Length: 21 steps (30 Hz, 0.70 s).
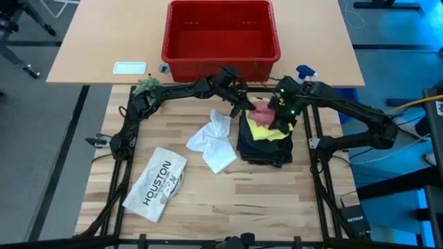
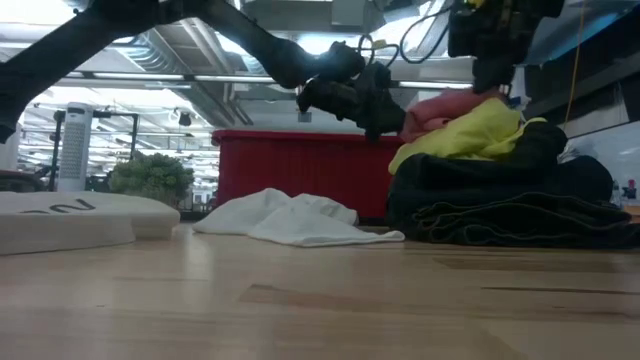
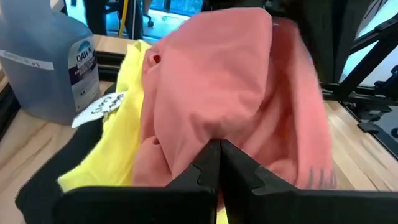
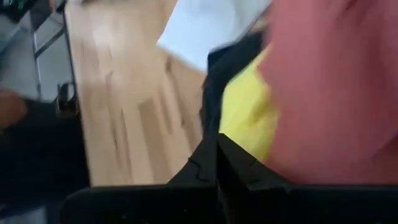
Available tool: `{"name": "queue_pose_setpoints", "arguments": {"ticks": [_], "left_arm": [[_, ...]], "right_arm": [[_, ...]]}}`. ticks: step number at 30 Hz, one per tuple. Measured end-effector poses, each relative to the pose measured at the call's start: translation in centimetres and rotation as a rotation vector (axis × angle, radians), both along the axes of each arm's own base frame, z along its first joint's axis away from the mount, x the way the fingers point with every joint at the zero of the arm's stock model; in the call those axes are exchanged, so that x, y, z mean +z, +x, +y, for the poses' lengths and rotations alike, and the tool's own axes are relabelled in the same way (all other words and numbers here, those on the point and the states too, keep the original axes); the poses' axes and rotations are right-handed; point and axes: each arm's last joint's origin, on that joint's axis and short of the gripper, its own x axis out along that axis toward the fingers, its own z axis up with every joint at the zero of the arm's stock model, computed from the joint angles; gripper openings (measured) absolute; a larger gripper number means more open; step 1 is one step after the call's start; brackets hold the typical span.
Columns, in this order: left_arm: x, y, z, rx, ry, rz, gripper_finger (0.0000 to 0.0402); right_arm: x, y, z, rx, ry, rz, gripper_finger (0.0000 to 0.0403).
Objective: Fold laundry
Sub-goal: Stack the pink panty on the yellow shirt
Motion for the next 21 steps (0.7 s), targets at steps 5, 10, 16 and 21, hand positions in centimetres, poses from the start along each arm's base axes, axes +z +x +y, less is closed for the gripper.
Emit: {"name": "queue_pose_setpoints", "arguments": {"ticks": [5,10,16,21], "left_arm": [[0.2,0.0,0.0,-0.003,0.005,-0.007,0.0000],[1.8,0.2,0.2,-0.002,0.012,-0.021,0.0000],[4.3,0.5,-0.2,-0.022,0.043,-0.036,0.0000],[5.0,0.6,-1.3,-0.067,0.063,0.003,0.0000]], "right_arm": [[0.4,-0.5,0.3,0.009,-0.004,-0.008,0.0000],[2.2,-1.0,0.3,-0.090,-0.147,-0.122,0.0000],[2.9,-1.1,0.1,-0.181,-0.250,-0.144,0.0000],[2.0,0.2,-0.8,-0.178,-0.260,-0.123,0.0000]]}}
